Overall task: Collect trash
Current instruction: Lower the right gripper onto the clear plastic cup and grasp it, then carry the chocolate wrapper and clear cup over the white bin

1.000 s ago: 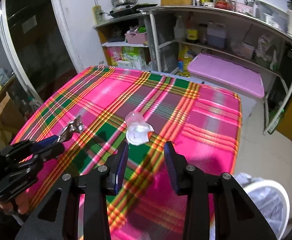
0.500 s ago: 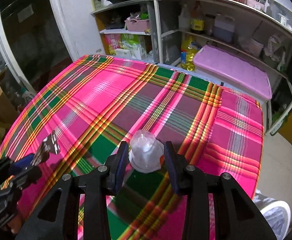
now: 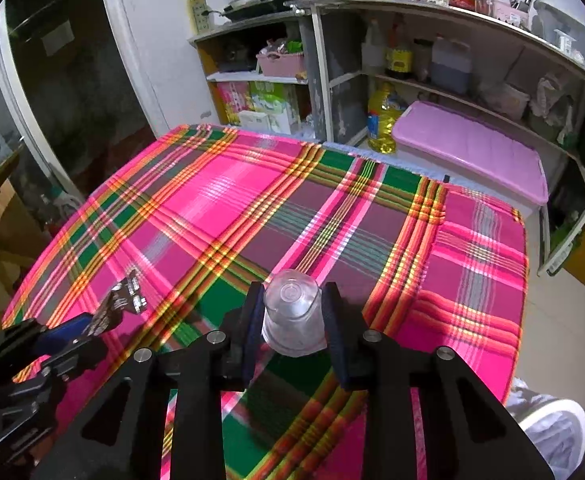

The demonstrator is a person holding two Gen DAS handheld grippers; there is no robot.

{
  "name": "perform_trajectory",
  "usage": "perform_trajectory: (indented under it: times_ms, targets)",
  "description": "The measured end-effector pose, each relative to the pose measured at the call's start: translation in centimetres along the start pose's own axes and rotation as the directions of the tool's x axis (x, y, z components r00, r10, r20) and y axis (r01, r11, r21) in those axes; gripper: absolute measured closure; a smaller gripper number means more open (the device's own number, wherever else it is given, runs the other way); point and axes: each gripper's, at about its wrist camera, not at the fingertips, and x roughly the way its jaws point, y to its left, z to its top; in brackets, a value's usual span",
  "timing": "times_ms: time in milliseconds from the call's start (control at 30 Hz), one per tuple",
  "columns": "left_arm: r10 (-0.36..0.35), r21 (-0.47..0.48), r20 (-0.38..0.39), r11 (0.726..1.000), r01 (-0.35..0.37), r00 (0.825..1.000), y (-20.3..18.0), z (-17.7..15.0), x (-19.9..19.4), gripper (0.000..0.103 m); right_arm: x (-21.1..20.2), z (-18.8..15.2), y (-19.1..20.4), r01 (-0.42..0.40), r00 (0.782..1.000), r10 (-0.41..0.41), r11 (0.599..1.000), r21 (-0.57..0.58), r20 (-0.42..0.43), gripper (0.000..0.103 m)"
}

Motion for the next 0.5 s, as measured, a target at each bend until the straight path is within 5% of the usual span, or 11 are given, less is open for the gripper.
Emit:
perform_trajectory:
  times_ms: [500]
  targets:
    - [-0.031, 0.056, 0.003, 0.998, 0.031, 1.0, -4.4, -1.9, -4.4, 0.08, -10.5, -5.9, 1.8, -0.015, 0.993, 0.012, 1.0, 0.022, 0.12, 0.073]
